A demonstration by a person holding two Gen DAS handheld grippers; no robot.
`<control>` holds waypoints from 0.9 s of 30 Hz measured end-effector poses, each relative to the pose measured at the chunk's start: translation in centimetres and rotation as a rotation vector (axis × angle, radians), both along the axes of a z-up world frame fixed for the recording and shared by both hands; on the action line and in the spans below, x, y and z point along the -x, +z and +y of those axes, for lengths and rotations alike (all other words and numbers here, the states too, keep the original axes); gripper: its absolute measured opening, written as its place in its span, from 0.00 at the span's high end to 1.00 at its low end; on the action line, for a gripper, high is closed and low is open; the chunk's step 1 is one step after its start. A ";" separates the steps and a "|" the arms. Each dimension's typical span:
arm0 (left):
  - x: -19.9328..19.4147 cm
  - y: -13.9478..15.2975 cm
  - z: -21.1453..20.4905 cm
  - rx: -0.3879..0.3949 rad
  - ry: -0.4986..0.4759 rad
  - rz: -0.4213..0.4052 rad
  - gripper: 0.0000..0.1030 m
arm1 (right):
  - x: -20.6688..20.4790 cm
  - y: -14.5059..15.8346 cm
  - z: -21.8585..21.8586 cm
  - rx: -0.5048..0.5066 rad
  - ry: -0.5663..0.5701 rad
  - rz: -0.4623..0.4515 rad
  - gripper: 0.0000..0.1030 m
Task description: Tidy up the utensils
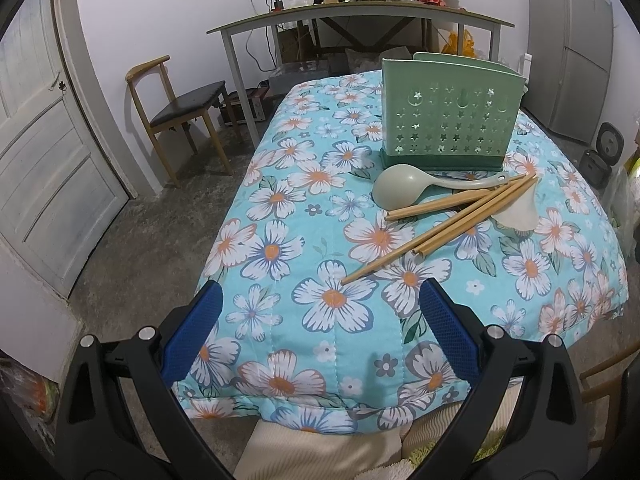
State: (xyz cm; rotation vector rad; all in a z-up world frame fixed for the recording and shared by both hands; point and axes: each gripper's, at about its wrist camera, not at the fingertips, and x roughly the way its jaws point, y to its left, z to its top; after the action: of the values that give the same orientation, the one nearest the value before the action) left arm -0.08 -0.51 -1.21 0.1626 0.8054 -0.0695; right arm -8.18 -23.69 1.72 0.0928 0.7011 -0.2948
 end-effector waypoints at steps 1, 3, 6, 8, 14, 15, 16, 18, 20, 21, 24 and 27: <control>-0.1 0.0 0.0 0.000 0.000 0.001 0.08 | 0.0 0.0 0.0 0.001 0.000 0.000 0.06; -0.1 -0.1 0.0 0.000 0.000 0.001 0.08 | 0.0 0.0 0.0 -0.001 0.000 0.000 0.06; -0.1 -0.1 0.0 0.000 -0.001 0.003 0.08 | 0.0 0.0 0.0 -0.001 0.001 0.001 0.06; -0.2 -0.1 0.1 0.000 -0.001 0.004 0.08 | 0.0 0.0 0.1 0.001 0.000 0.000 0.06; -0.1 -0.2 0.1 -0.001 0.000 0.005 0.08 | 0.0 0.0 0.0 0.001 0.001 0.000 0.06; -0.2 -0.1 0.1 0.000 0.000 0.005 0.08 | 0.0 0.0 0.0 0.000 0.001 0.001 0.06; -0.2 -0.1 0.1 0.000 0.000 0.006 0.08 | 0.0 0.0 0.0 0.001 0.002 0.001 0.06; -0.2 -0.2 0.0 -0.001 0.000 0.005 0.08 | 0.0 0.0 0.0 0.001 0.002 0.000 0.06; -0.1 -0.2 0.1 -0.001 0.000 0.007 0.08 | 0.0 0.0 0.1 0.000 0.003 0.000 0.06; -0.1 -0.2 0.1 -0.001 0.000 0.006 0.08 | 0.0 0.0 0.0 0.001 0.002 0.001 0.06; -0.2 -0.2 0.1 -0.001 0.000 0.006 0.08 | 0.0 0.0 0.0 0.001 0.002 0.000 0.06; -0.2 -0.2 0.0 -0.001 0.000 0.007 0.08 | -0.1 0.0 0.0 0.001 0.002 -0.001 0.06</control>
State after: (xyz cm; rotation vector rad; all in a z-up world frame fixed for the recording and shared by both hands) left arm 0.11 -0.46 -1.40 0.1631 0.8123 -0.0702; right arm -8.13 -23.69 1.74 0.0918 0.7005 -0.2935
